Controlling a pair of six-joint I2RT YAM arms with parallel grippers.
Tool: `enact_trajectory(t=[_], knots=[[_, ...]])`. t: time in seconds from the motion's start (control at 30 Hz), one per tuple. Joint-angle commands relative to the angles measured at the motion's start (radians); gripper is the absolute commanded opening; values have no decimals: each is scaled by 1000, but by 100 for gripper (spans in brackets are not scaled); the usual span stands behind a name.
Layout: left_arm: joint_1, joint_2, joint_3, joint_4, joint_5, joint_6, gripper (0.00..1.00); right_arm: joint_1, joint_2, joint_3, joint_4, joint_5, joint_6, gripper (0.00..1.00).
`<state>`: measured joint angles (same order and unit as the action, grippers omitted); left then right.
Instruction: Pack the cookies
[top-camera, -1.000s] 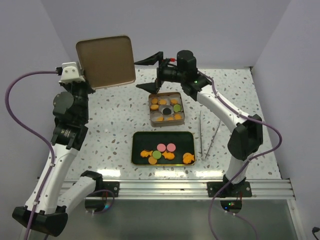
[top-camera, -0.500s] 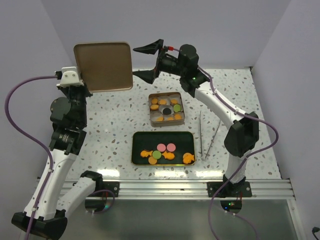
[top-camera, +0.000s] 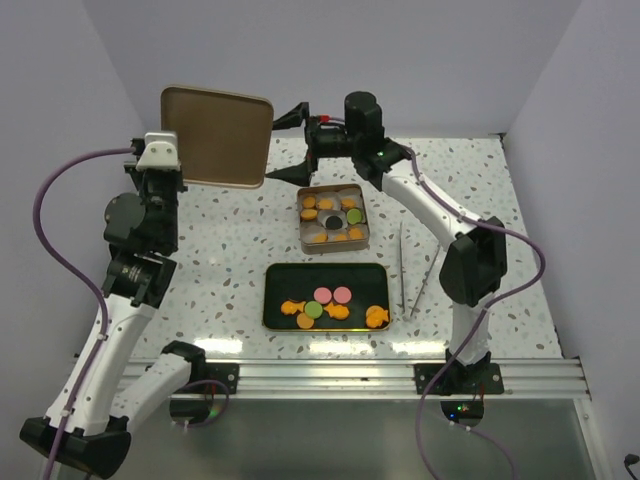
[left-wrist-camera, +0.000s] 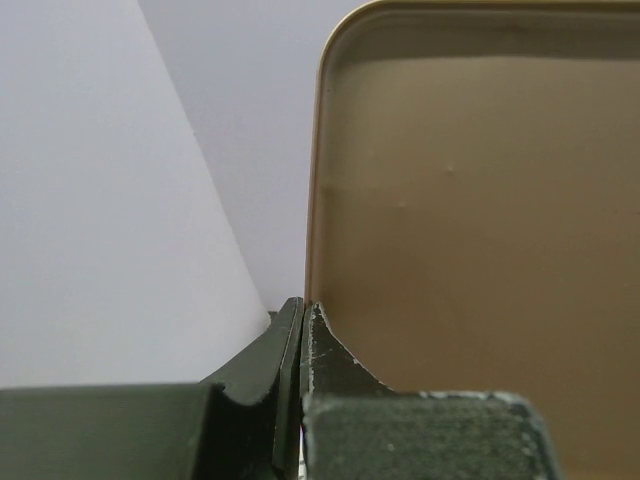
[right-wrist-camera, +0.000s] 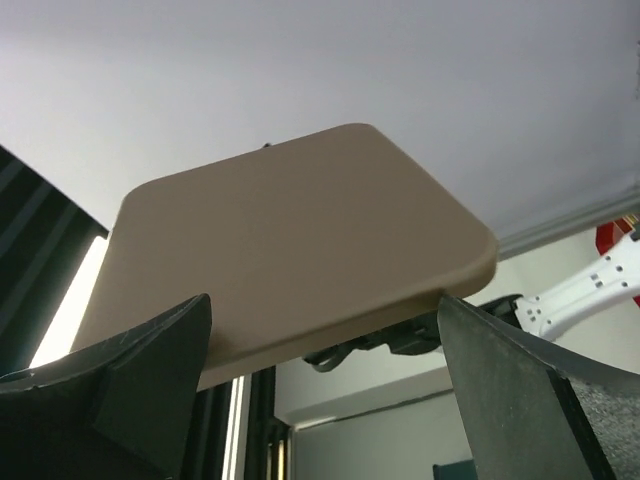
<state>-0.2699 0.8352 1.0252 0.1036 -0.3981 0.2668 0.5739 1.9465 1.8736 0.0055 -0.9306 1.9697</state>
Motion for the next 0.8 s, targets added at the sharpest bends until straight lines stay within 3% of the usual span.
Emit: enact_trajectory(t=[0.0,0.33,0.77], knots=[[-38,-2,62,108,-16,107,0,3,19,61,-68,-135,-40,99],[-107,-2,27,171,-116,314,0,30,19,87,-99,-201,-34,99],[-130,-4,-10,232,-173,342,0,44,-17,25,86,-142,159,97]])
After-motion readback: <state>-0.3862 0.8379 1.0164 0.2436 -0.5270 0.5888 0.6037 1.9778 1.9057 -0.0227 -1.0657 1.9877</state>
